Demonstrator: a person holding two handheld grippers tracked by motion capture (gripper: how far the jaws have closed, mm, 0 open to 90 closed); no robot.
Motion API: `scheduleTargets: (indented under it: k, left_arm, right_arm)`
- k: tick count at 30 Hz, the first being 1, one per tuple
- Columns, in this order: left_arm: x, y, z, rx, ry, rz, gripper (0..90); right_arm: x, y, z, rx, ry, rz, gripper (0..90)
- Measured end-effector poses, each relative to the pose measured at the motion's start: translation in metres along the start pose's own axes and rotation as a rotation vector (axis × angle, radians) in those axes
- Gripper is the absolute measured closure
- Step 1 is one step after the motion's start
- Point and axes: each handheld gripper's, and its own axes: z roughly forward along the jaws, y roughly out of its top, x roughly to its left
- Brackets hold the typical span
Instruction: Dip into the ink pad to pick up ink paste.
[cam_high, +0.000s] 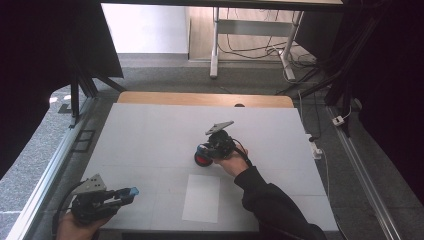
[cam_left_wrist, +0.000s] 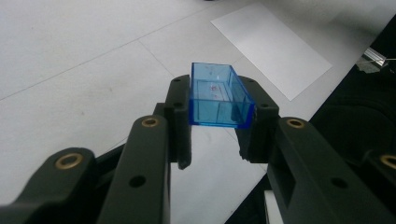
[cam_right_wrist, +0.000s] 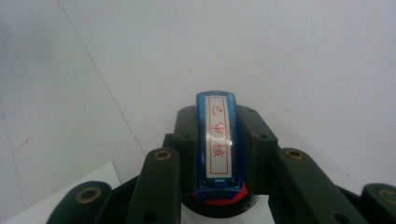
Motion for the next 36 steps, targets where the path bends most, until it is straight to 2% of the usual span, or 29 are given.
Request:
scheduleTargets:
  k: [9, 12, 21, 25, 31, 36]
  left_arm:
    - [0.001, -0.001, -0.001, -0.012, -0.008, -0.002, 68.4]
    - [0.002, -0.001, -0.002, -0.014, -0.015, -0.008, 68.4]
    - [0.004, -0.001, -0.002, -0.018, -0.032, -0.025, 68.4]
    - [0.005, -0.001, -0.002, -0.015, -0.038, -0.034, 68.4]
    - [0.003, -0.001, -0.001, -0.009, -0.032, -0.020, 68.4]
    - [0.004, -0.001, -0.002, -0.012, -0.030, -0.026, 68.4]
  right_arm:
    - [0.003, 0.001, -0.001, -0.001, -0.011, -0.028, 71.7]
    - [0.003, 0.000, -0.002, -0.009, -0.009, -0.019, 71.6]
    - [0.010, 0.003, -0.011, -0.025, -0.005, -0.048, 71.6]
    - [0.013, 0.004, -0.017, -0.038, 0.009, -0.059, 71.6]
    - [0.018, 0.004, -0.027, -0.057, 0.029, -0.062, 71.6]
    - [0.023, 0.002, -0.037, -0.072, 0.044, -0.076, 71.6]
